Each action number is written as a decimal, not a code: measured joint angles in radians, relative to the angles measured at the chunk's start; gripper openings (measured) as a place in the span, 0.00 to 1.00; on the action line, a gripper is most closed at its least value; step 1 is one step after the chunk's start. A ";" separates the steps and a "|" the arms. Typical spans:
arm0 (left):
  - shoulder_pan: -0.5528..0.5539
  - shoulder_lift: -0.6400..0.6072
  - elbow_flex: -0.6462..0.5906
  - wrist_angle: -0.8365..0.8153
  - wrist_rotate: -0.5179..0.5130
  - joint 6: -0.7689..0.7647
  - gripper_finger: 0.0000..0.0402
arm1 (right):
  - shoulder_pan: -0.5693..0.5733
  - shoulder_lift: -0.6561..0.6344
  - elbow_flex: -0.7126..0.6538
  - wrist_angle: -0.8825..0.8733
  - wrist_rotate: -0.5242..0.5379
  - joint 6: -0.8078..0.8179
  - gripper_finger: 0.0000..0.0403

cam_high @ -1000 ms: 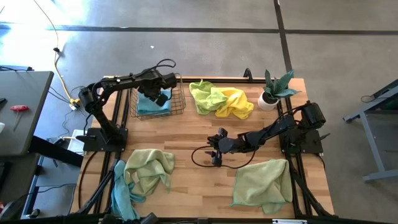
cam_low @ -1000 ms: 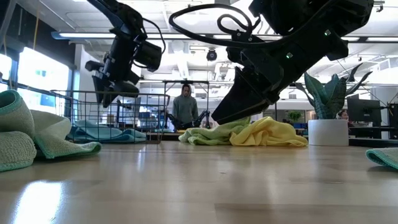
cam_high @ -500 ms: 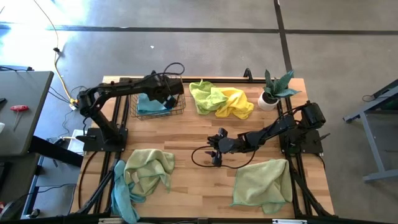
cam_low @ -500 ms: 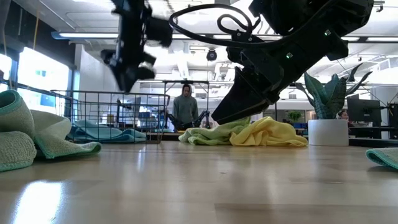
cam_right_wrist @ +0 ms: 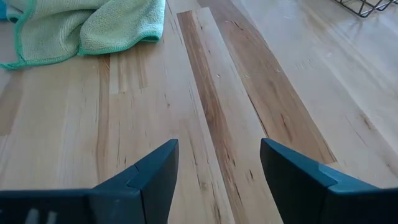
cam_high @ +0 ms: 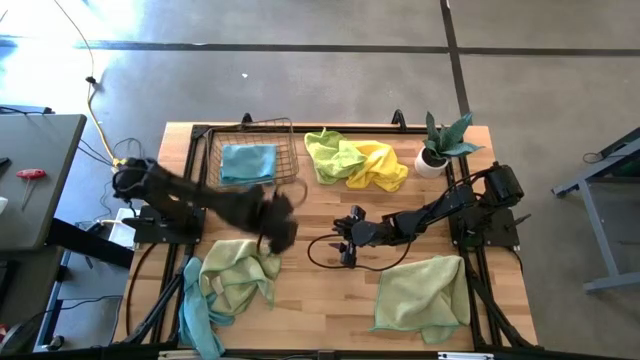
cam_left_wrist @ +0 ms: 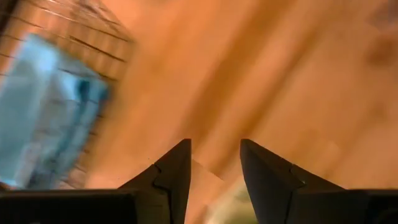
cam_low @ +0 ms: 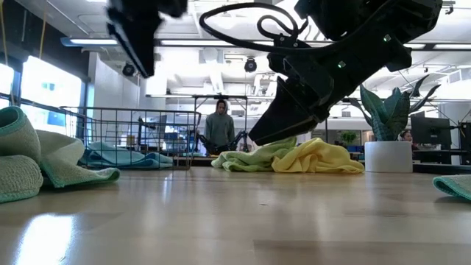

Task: Fold microfiber towels
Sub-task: Fold the left green towel

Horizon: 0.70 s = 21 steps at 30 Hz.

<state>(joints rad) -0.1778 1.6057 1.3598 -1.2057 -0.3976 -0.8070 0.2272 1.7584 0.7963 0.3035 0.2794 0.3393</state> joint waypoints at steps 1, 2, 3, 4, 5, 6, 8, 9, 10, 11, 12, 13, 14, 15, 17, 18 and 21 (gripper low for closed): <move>-0.049 0.003 0.000 0.000 -0.003 -0.024 0.32 | 0.000 0.000 0.000 0.000 0.000 0.000 0.55; -0.095 0.006 0.000 -0.001 -0.004 -0.045 0.32 | 0.000 0.000 0.000 0.001 0.000 0.000 0.55; -0.140 0.011 0.000 -0.001 -0.005 -0.065 0.32 | 0.000 0.000 0.000 0.002 0.000 0.001 0.55; -0.183 0.016 0.000 -0.001 -0.007 -0.090 0.32 | 0.000 0.000 0.000 0.008 0.000 0.004 0.55; -0.228 0.023 0.000 -0.001 -0.006 -0.119 0.32 | 0.000 0.000 0.000 0.019 0.000 0.015 0.55; -0.270 0.028 0.000 0.002 -0.007 -0.146 0.32 | 0.000 0.000 0.000 0.033 0.000 0.024 0.55; -0.348 0.038 0.000 0.010 -0.020 -0.195 0.32 | 0.000 0.000 0.000 0.066 0.000 0.028 0.55; -0.385 0.047 0.000 0.018 -0.038 -0.216 0.32 | 0.000 0.000 0.000 0.086 0.000 0.027 0.55; -0.419 0.059 0.000 0.037 -0.065 -0.235 0.32 | 0.000 0.000 0.000 0.102 -0.001 0.027 0.55; -0.450 0.071 0.000 0.056 -0.094 -0.252 0.32 | 0.000 0.000 0.000 0.112 -0.002 0.027 0.55; -0.480 0.082 0.000 0.070 -0.119 -0.265 0.32 | 0.000 0.000 0.000 0.120 -0.002 0.027 0.55; -0.506 0.093 0.000 0.084 -0.143 -0.276 0.32 | 0.000 0.000 -0.001 0.132 -0.002 0.027 0.55; -0.528 0.107 0.000 0.105 -0.159 -0.281 0.32 | 0.000 0.000 -0.001 0.145 -0.002 0.027 0.55; -0.547 0.124 0.000 0.123 -0.169 -0.282 0.32 | 0.000 0.000 0.000 0.151 -0.002 0.030 0.55; -0.579 0.164 -0.001 0.146 -0.173 -0.282 0.32 | 0.004 0.005 0.000 0.162 -0.006 0.030 0.55; -0.590 0.182 -0.001 0.157 -0.173 -0.282 0.32 | 0.009 0.011 0.000 0.182 -0.012 0.030 0.55; -0.611 0.235 0.000 0.166 -0.165 -0.270 0.32 | 0.037 0.045 0.000 0.281 -0.056 0.021 0.55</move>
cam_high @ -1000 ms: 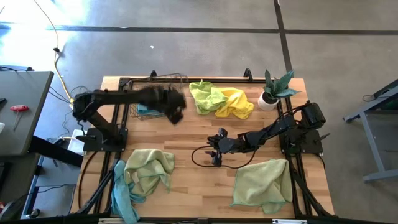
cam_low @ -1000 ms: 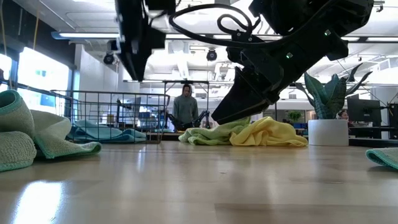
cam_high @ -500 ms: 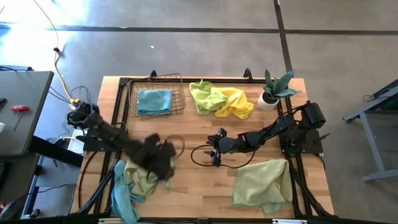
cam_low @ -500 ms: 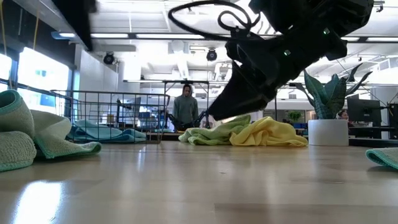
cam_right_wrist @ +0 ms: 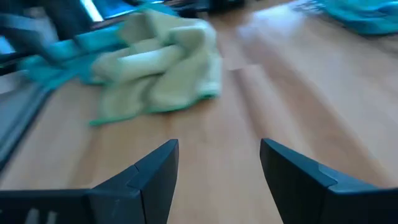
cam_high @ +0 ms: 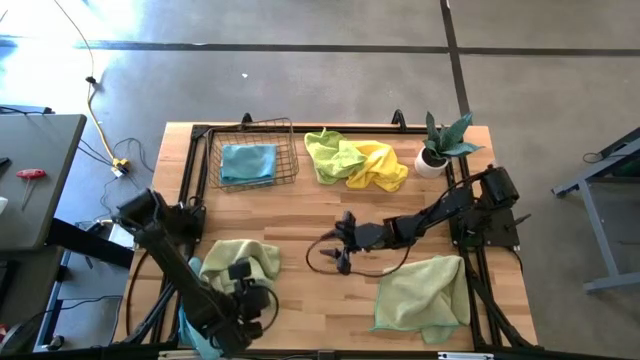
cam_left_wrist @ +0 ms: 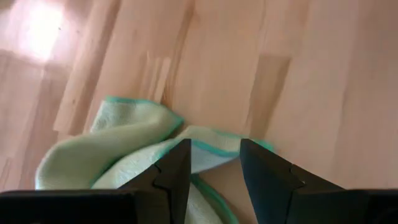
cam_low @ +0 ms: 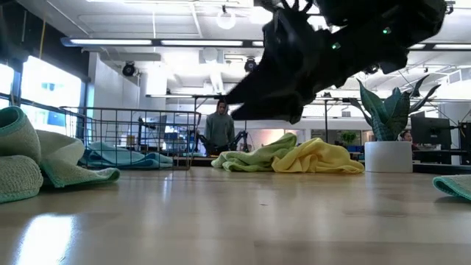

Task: Fold microfiber towels
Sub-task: Fold the left green towel

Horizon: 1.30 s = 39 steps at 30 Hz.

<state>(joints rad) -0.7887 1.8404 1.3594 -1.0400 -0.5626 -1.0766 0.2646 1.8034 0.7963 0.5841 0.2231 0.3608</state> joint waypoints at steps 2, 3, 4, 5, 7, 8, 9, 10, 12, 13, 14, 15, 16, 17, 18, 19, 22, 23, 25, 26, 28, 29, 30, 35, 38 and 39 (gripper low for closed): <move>-0.010 0.030 0.000 0.001 0.003 0.004 0.31 | 0.021 0.021 0.000 0.061 -0.027 -0.001 0.55; -0.013 0.039 0.000 0.001 0.002 0.004 0.31 | 0.030 0.029 0.000 0.088 -0.036 -0.003 0.55; -0.015 0.045 0.000 0.002 0.002 0.004 0.31 | 0.040 0.034 0.000 0.113 -0.042 -0.017 0.55; -0.018 0.050 0.000 0.012 0.002 0.005 0.31 | 0.049 0.037 0.000 0.122 -0.041 -0.043 0.55; -0.023 0.055 0.000 0.021 0.003 0.004 0.31 | 0.063 0.046 0.000 0.141 -0.041 -0.110 0.55; -0.026 0.056 0.000 0.026 0.003 0.003 0.31 | 0.068 0.052 0.000 0.148 -0.041 -0.135 0.55; -0.027 0.055 0.000 0.038 0.003 0.003 0.31 | 0.072 0.059 0.000 0.164 -0.041 -0.148 0.55; -0.030 0.055 0.000 0.055 0.004 0.004 0.31 | 0.074 0.067 0.000 0.183 -0.041 -0.152 0.55; -0.036 0.055 0.000 0.083 0.005 0.006 0.31 | 0.077 0.092 0.004 0.223 -0.041 -0.134 0.55; -0.038 0.055 0.000 0.100 0.004 0.006 0.31 | 0.078 0.105 0.007 0.228 -0.040 -0.122 0.55; -0.040 0.055 0.000 0.113 0.004 0.006 0.31 | 0.078 0.121 0.018 0.229 -0.039 -0.111 0.55; -0.044 0.055 0.000 0.119 0.004 0.006 0.31 | 0.078 0.138 0.034 0.230 -0.039 -0.111 0.55; -0.046 0.055 0.000 0.126 0.004 0.006 0.31 | 0.078 0.149 0.046 0.229 -0.039 -0.121 0.55; -0.046 0.057 0.000 0.134 0.005 0.006 0.31 | 0.078 0.164 0.063 0.229 -0.039 -0.148 0.55; -0.046 0.059 0.000 0.138 0.005 0.005 0.31 | 0.077 0.181 0.083 0.229 -0.038 -0.185 0.55; -0.050 0.062 0.000 0.138 0.008 0.005 0.31 | 0.077 0.201 0.102 0.229 -0.038 -0.227 0.55; -0.057 0.062 -0.001 0.148 0.012 0.004 0.31 | 0.081 0.272 0.178 0.219 -0.040 -0.325 0.55; -0.058 0.062 0.000 0.152 0.019 -0.002 0.31 | 0.082 0.295 0.205 0.213 -0.042 -0.346 0.55; -0.061 0.062 -0.001 0.155 0.035 -0.019 0.31 | 0.083 0.343 0.265 0.182 -0.041 -0.403 0.55; -0.064 0.061 -0.001 0.156 0.041 -0.029 0.31 | 0.083 0.365 0.292 0.159 -0.034 -0.437 0.55; -0.072 0.060 -0.001 0.156 0.050 -0.045 0.31 | 0.083 0.405 0.343 0.128 -0.019 -0.496 0.55; -0.077 0.060 0.000 0.156 0.052 -0.047 0.31 | 0.083 0.423 0.368 0.128 -0.018 -0.520 0.55; -0.082 0.060 0.000 0.157 0.054 -0.051 0.31 | 0.081 0.438 0.388 0.131 -0.020 -0.543 0.55; -0.105 0.059 -0.001 0.157 0.055 -0.088 0.31 | 0.060 0.516 0.489 0.129 -0.068 -0.598 0.55; -0.115 0.059 -0.001 0.156 0.055 -0.112 0.31 | 0.040 0.556 0.550 0.133 -0.121 -0.596 0.55; -0.117 0.059 0.000 0.156 0.054 -0.122 0.31 | 0.034 0.571 0.569 0.133 -0.135 -0.586 0.55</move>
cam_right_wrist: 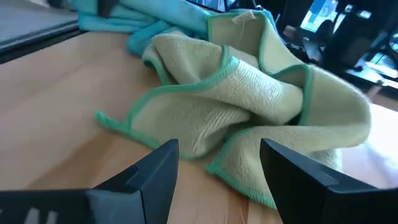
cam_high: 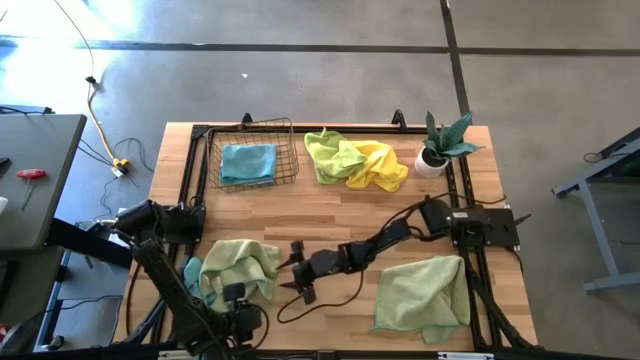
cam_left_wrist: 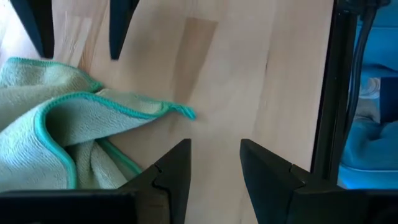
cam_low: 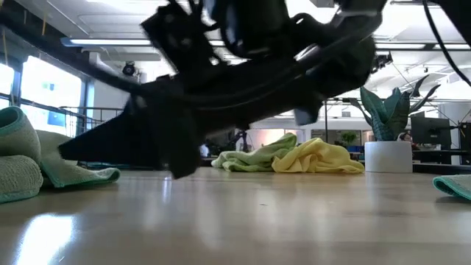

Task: Fold microfiber towels
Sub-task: Fold the left green towel

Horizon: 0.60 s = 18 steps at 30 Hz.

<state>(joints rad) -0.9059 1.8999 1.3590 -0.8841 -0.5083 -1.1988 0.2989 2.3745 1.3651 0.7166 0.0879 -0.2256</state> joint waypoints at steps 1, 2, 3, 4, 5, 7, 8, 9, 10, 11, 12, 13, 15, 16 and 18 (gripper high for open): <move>-0.002 0.000 0.000 0.000 0.000 -0.007 0.31 | -0.007 0.014 0.017 -0.004 -0.012 0.008 0.55; -0.005 0.000 0.000 0.000 0.000 -0.016 0.31 | -0.014 0.024 0.031 -0.019 -0.018 0.013 0.55; -0.007 0.000 0.000 0.000 0.000 -0.023 0.31 | -0.020 0.032 0.046 -0.033 -0.022 0.019 0.55; -0.008 0.000 0.000 0.000 0.000 -0.028 0.31 | -0.027 0.036 0.060 -0.039 -0.030 0.025 0.55; -0.010 0.000 0.000 0.000 0.000 -0.029 0.31 | -0.034 0.037 0.069 -0.048 -0.037 0.036 0.55; -0.013 0.000 0.000 -0.001 0.000 -0.030 0.31 | -0.046 0.036 0.079 -0.064 -0.040 0.056 0.55; -0.013 0.000 0.000 0.000 0.000 -0.029 0.31 | -0.052 0.036 0.079 -0.072 -0.039 0.068 0.55; -0.013 0.000 0.000 -0.001 0.000 -0.029 0.31 | -0.058 0.036 0.079 -0.079 -0.040 0.075 0.55; -0.013 0.000 0.000 -0.001 0.000 -0.029 0.31 | -0.061 0.036 0.079 -0.083 -0.040 0.086 0.55; -0.013 0.000 0.000 -0.001 0.000 -0.029 0.31 | -0.066 0.036 0.079 -0.082 -0.042 0.094 0.55; -0.013 0.000 0.000 -0.002 0.000 -0.029 0.31 | -0.070 0.036 0.079 -0.082 -0.048 0.102 0.55; -0.012 -0.001 0.000 -0.002 0.000 -0.029 0.31 | -0.073 0.036 0.079 -0.087 -0.061 0.118 0.55; -0.012 -0.001 0.000 -0.002 -0.001 -0.029 0.31 | -0.077 0.036 0.079 -0.095 -0.089 0.142 0.55; -0.012 -0.002 0.000 -0.004 -0.001 -0.029 0.31 | -0.077 0.036 0.079 -0.094 -0.093 0.145 0.55; -0.011 -0.002 0.000 -0.006 -0.001 -0.029 0.31 | -0.076 0.036 0.079 -0.091 -0.092 0.147 0.55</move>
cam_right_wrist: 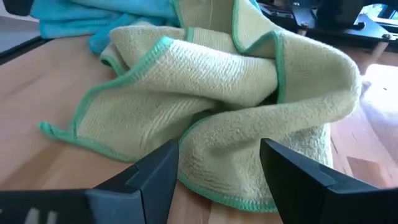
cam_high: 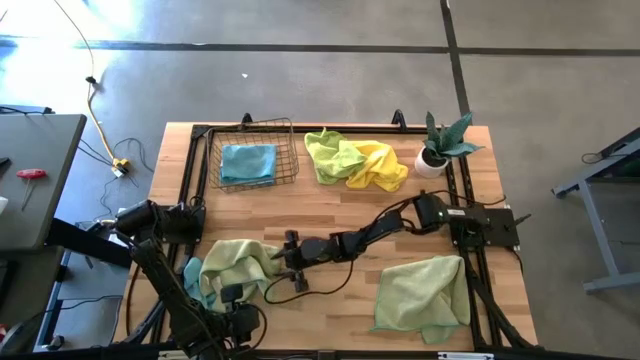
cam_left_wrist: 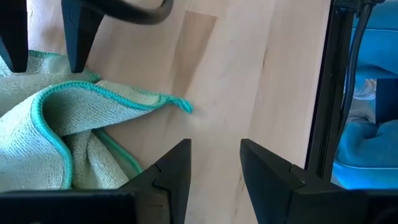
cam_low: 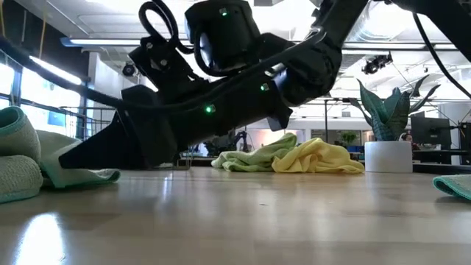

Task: Fold microfiber towels
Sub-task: Fold the left green towel

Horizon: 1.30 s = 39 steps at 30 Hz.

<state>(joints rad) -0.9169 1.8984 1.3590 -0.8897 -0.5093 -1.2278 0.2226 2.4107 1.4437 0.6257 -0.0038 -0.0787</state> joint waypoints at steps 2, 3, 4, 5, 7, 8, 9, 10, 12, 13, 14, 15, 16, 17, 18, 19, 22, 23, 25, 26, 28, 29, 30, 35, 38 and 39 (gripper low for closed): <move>0.000 0.000 0.000 0.000 -0.004 0.000 0.31 | 0.000 0.011 0.000 0.020 0.004 0.013 0.55; 0.000 0.000 0.000 0.000 -0.010 0.000 0.31 | 0.000 0.020 0.000 0.029 0.004 0.025 0.55; 0.000 0.000 0.000 0.000 -0.015 0.000 0.31 | 0.000 0.034 0.000 0.044 0.004 0.038 0.55; 0.000 0.000 0.000 0.000 -0.018 0.000 0.31 | 0.000 0.046 0.000 0.053 0.004 0.050 0.55; 0.000 0.000 0.000 0.000 -0.018 0.000 0.31 | 0.000 0.059 -0.002 0.073 0.004 0.064 0.55; 0.000 0.000 0.000 0.000 -0.018 0.000 0.31 | 0.000 0.060 -0.001 0.079 0.005 0.072 0.55; 0.000 0.000 0.000 -0.001 -0.019 0.000 0.31 | 0.000 0.062 0.000 0.080 0.005 0.079 0.55; 0.000 0.000 0.000 -0.002 -0.020 0.000 0.31 | 0.000 0.064 0.000 0.079 0.007 0.079 0.54; 0.000 0.000 0.000 -0.004 -0.026 0.000 0.31 | 0.000 0.063 0.000 0.074 0.015 0.080 0.51; 0.000 0.000 0.000 -0.004 -0.026 0.000 0.31 | 0.000 0.063 0.000 0.072 0.017 0.080 0.49; 0.000 0.000 0.000 -0.004 -0.027 0.000 0.31 | 0.000 0.063 0.000 0.071 0.019 0.080 0.46; 0.000 0.000 0.000 -0.004 -0.027 0.000 0.31 | 0.000 0.063 0.000 0.068 0.019 0.080 0.42; 0.000 0.000 0.000 -0.004 -0.027 0.000 0.31 | 0.000 0.063 0.000 0.064 0.020 0.080 0.37; 0.000 0.000 0.000 -0.004 -0.027 0.000 0.31 | 0.000 0.063 0.001 0.059 0.020 0.080 0.32; 0.000 0.000 0.000 -0.004 -0.029 0.000 0.31 | 0.001 0.063 0.001 0.055 0.020 0.080 0.27; 0.000 0.000 0.000 -0.004 -0.030 0.000 0.31 | 0.002 0.062 0.002 0.050 0.020 0.081 0.21; 0.001 0.000 0.000 -0.004 -0.030 0.000 0.31 | 0.002 0.061 0.002 0.031 0.022 0.080 0.05; 0.001 0.000 0.000 -0.004 -0.030 0.000 0.31 | 0.002 0.060 0.003 0.026 0.020 0.080 0.03; 0.001 0.000 0.000 -0.003 -0.030 -0.001 0.31 | 0.002 0.060 0.003 0.024 0.014 0.106 0.04; 0.001 0.000 0.000 -0.003 -0.030 -0.002 0.31 | 0.002 0.054 0.003 0.013 0.011 0.130 0.05; 0.001 0.000 0.000 -0.003 -0.030 -0.015 0.31 | 0.002 0.036 0.002 -0.031 -0.003 0.162 0.07; 0.001 0.000 0.000 -0.003 -0.030 -0.018 0.31 | 0.002 0.019 0.001 -0.073 -0.012 0.166 0.06; 0.001 0.000 0.000 -0.003 -0.030 -0.020 0.31 | 0.002 -0.002 0.001 -0.123 -0.023 0.164 0.05; 0.011 0.000 0.000 -0.002 -0.034 -0.027 0.31 | 0.003 -0.134 -0.003 -0.426 -0.038 0.104 0.01; 0.032 0.000 0.000 -0.002 -0.049 -0.026 0.31 | 0.003 -0.215 -0.003 -0.586 -0.038 0.101 0.02; 0.042 0.000 0.000 -0.002 -0.056 -0.023 0.31 | 0.004 -0.235 -0.003 -0.632 -0.038 0.100 0.01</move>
<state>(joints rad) -0.8753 1.8984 1.3594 -0.8921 -0.5653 -1.2511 0.2265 2.1754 1.4408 -0.0060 -0.0420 0.0216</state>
